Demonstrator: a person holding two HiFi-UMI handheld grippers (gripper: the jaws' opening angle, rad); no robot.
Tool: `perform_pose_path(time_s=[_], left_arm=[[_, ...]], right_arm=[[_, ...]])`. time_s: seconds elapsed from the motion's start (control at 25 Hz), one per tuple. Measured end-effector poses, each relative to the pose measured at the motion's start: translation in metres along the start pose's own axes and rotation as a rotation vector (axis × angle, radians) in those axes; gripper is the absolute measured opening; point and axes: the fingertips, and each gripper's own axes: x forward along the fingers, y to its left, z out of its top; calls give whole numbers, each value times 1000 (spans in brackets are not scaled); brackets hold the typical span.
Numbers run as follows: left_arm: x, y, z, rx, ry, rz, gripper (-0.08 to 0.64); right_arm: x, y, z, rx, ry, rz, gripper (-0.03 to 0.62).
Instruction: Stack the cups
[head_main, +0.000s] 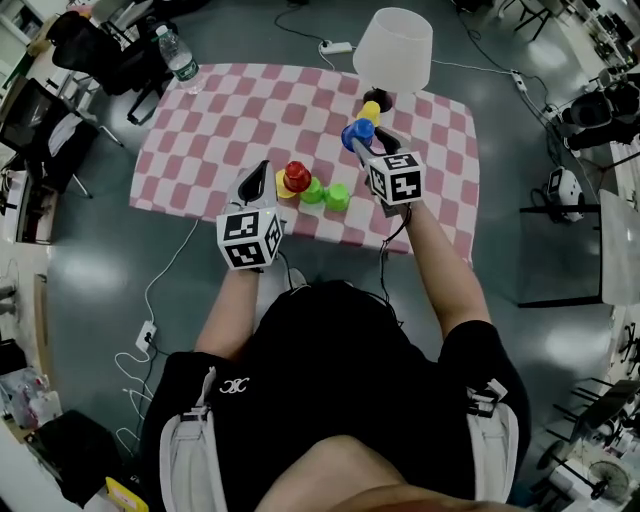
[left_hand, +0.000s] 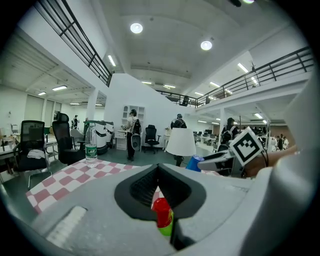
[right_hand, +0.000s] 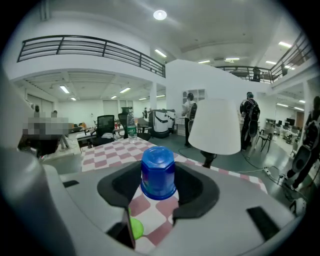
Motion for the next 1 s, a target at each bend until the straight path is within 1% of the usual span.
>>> perform_pose_path(time_s=[0.2,0.32,0.44,0.68,1.0], left_arm=[[-2,5,1,1,-4,8,15],[-3,8,1,3,-6,15,15],[-5,12,-1,5,-4,24,15],[-11,19,-7,-1,3,43,15],[-16,24,-15,-8,19,53,15]], right_arm=[[1,38,-9,-33,14,66,209],[4,58,-24,-30,32,113,209],[7,74,-40,-43,62,137,209],[8,84,-53,-69,89,155,209],[9,98,-81,-65,144,188,209]])
